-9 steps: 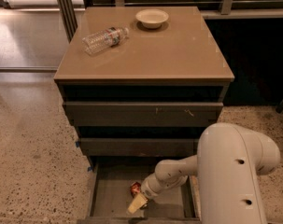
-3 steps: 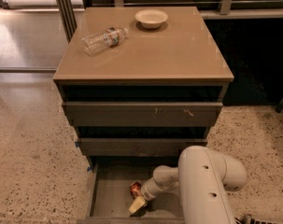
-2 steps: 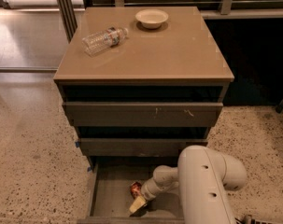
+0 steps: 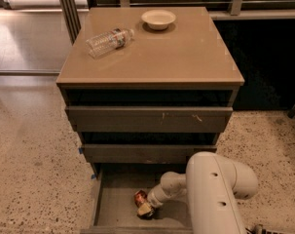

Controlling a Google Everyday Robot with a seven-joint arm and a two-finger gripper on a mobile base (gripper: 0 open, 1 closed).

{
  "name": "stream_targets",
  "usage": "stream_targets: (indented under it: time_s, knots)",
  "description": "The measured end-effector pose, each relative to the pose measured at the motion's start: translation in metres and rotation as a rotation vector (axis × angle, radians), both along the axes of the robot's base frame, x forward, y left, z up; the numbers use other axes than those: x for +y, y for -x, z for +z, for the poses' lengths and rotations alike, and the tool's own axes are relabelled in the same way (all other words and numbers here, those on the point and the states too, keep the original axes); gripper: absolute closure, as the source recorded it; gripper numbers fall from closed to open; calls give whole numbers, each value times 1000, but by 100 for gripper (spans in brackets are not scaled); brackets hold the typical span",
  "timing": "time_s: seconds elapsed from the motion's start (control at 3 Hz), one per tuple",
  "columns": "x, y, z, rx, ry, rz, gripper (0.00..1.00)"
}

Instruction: Pick coke can from bottom drawer and place on counter

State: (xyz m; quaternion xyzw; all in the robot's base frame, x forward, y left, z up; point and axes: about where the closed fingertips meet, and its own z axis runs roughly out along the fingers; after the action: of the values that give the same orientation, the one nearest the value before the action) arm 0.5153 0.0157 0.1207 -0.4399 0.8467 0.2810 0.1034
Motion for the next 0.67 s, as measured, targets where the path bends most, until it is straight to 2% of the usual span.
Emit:
stream_targets:
  time_s: [0.67]
  knots:
    - [0,0,0,0,0,0,89]
